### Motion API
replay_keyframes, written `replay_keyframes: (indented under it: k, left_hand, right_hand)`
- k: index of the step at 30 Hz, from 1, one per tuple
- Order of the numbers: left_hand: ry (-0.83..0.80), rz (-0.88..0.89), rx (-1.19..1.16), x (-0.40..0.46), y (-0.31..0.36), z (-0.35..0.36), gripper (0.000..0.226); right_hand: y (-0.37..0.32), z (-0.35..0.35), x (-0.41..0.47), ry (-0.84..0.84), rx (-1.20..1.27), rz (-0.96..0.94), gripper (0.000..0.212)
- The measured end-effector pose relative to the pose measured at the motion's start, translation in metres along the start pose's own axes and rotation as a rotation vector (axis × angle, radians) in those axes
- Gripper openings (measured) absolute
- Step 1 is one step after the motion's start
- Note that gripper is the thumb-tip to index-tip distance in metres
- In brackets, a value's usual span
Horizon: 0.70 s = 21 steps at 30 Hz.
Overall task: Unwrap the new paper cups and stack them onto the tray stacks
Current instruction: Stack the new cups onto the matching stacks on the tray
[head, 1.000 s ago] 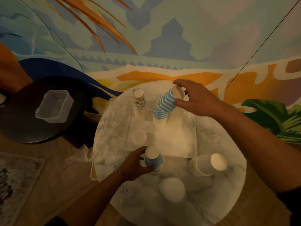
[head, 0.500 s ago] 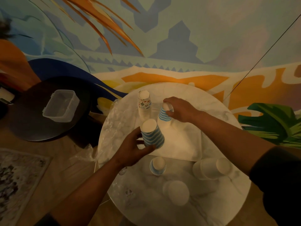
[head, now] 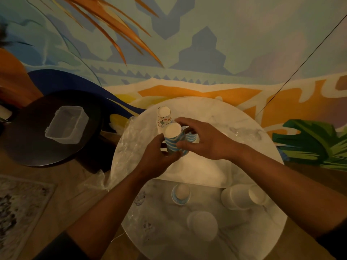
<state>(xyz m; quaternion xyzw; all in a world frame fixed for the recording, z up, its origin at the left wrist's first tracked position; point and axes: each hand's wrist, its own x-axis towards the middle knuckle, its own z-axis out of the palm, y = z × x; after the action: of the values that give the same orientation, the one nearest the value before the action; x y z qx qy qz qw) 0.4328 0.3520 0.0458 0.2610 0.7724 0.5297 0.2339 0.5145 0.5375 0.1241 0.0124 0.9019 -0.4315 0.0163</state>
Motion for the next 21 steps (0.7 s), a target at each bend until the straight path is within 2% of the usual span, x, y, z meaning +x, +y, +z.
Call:
replay_keyframes:
  k: [2,6,9,13,15,21]
  left_hand:
    - [-0.020,0.024,0.030,0.003,0.002,0.000,0.064]
    - [-0.025,0.037,0.046,0.006,0.002,0.000,0.066]
    - [-0.023,-0.038,0.041,0.002,-0.004,0.002,0.082]
    - [-0.128,-0.043,0.115,-0.017,-0.017,0.006,0.073]
    - [-0.199,-0.047,0.132,-0.028,-0.026,0.008,0.069]
    - [-0.329,-0.114,0.177,-0.060,-0.063,0.012,0.077]
  right_hand:
    - [0.000,-0.005,0.000,0.019,-0.054,0.009,0.079]
    - [0.000,-0.016,0.010,0.017,-0.110,-0.029,0.076]
    - [0.013,-0.029,0.026,0.157,-0.176,0.030,0.072]
    - [0.043,-0.035,0.048,0.311,-0.235,0.113,0.066]
    - [0.058,-0.029,0.054,0.312,-0.267,0.178,0.067]
    - [0.095,-0.001,0.056,0.211,-0.343,0.313,0.069]
